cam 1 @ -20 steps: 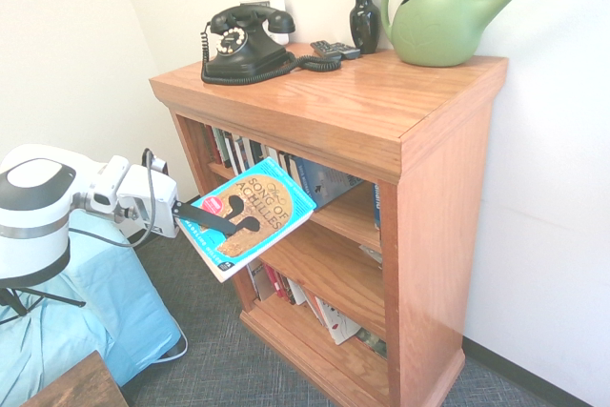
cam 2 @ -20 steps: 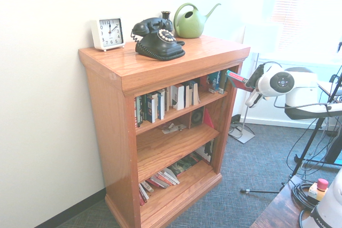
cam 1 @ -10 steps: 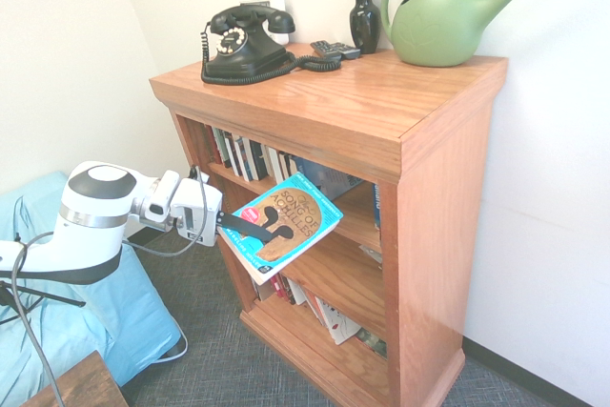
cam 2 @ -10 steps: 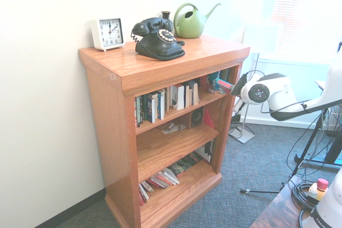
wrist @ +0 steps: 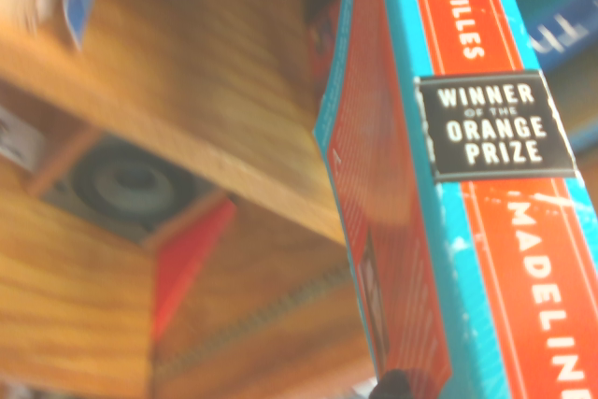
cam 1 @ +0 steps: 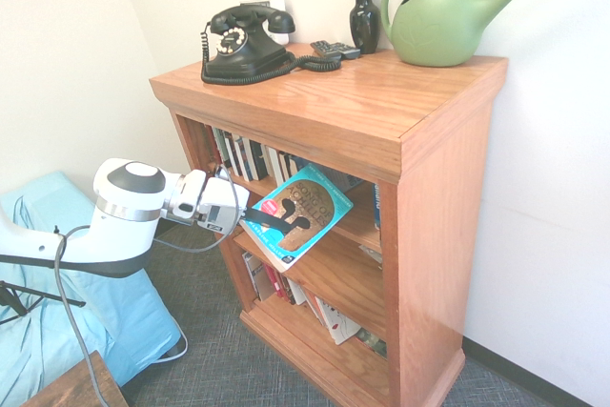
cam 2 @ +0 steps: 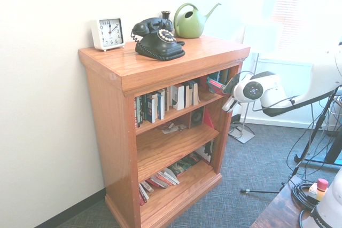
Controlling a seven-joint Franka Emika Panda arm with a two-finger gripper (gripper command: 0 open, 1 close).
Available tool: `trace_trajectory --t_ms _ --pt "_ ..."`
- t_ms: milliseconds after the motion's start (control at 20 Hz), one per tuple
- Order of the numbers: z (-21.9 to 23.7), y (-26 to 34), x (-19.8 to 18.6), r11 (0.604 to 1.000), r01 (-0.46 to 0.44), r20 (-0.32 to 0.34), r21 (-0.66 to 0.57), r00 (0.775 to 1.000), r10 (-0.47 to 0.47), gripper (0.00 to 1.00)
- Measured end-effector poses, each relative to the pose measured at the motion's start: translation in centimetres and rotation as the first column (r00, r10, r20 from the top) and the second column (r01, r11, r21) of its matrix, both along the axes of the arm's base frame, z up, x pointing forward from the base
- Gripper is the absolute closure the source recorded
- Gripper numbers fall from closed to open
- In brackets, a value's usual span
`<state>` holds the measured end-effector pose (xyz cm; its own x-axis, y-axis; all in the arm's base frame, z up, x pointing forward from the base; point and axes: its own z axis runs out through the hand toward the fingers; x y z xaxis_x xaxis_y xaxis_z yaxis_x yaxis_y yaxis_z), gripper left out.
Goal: Organize the shelf
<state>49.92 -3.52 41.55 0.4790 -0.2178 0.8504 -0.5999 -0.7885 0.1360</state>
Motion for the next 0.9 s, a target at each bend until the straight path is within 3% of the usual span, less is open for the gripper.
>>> trace_trajectory --t_ms 350,900 --pt "-1.2 1.5 2.1 0.982 -0.05 0.029 0.184 0.999 0.046 1.0" --pt "-0.5 0.6 5.6 0.904 -0.003 0.062 0.428 0.998 -0.026 1.0"
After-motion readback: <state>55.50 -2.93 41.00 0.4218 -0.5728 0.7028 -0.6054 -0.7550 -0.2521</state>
